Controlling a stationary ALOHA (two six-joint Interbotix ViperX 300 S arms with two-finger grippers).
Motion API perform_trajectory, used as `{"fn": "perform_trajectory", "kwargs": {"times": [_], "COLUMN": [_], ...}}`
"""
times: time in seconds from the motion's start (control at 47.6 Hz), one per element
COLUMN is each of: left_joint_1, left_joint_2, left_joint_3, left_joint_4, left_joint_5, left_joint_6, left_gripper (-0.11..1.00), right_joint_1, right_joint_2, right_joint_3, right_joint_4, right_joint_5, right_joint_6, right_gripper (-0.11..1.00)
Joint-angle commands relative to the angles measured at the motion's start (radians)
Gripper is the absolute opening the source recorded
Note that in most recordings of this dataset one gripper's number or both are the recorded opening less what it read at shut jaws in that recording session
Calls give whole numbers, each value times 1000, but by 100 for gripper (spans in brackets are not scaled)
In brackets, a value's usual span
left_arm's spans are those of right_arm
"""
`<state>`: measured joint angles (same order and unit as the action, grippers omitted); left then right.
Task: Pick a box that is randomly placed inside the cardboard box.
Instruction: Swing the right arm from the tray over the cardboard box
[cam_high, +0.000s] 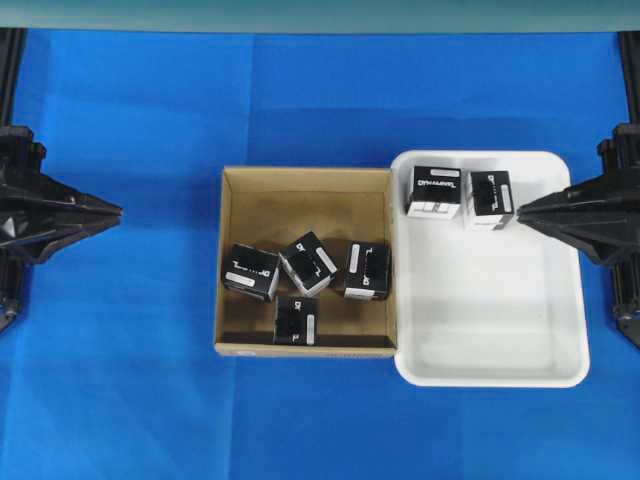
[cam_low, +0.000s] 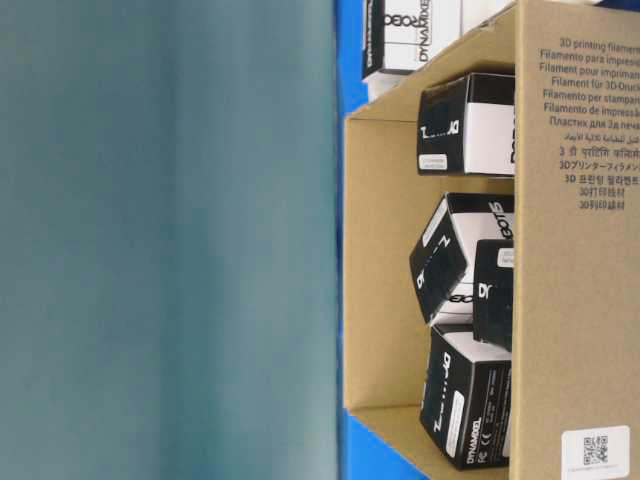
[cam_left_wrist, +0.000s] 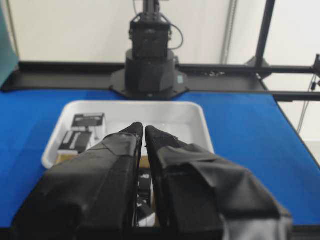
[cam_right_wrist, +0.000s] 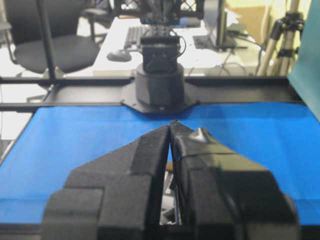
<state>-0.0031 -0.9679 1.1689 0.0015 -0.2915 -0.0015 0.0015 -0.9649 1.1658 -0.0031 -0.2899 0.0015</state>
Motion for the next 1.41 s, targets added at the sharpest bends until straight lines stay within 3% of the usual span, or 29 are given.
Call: {"fn": "perform_trajectory", "kwargs": {"times": [0.0, 0.042, 0.105, 0.21, 0.357, 0.525, 0.651, 0.819, 1.071, 1.386], "left_joint_1": [9, 8, 3, 2, 5, 3, 3, 6, 6, -17], "left_joint_2": [38, 44, 43, 29, 26, 11, -21, -57, -63, -61], "left_joint_3": [-37, -48, -60, -71, -80, -106, -110, -112, -115, -115], "left_joint_4": [6, 6, 12, 14, 14, 14, 14, 14, 12, 14], "left_joint_5": [8, 9, 15, 60, 184, 362, 419, 448, 445, 445], "left_joint_6": [-37, -52, -75, -94, -101, -123, -129, -129, -133, -133], "left_gripper": [14, 13, 2, -7, -7, -7, -7, -7, -7, -7], "right_joint_1": [-8, -8, -18, -28, -40, -49, -46, -43, -64, -83], "right_joint_2": [29, 40, 66, 120, 222, 374, 489, 629, 862, 1097], "right_joint_3": [-37, -66, -144, -255, -407, -572, -681, -807, -991, -1155], "right_joint_4": [32, 75, 123, 118, 121, 103, 98, 100, 89, 89], "right_joint_5": [9, 46, 170, 393, 683, 927, 1065, 1201, 1374, 1439], "right_joint_6": [23, 31, 51, 58, 86, 81, 55, -61, -325, -531], "right_gripper": [14, 13, 5, 0, 0, 0, 0, 0, 0, 0]}}
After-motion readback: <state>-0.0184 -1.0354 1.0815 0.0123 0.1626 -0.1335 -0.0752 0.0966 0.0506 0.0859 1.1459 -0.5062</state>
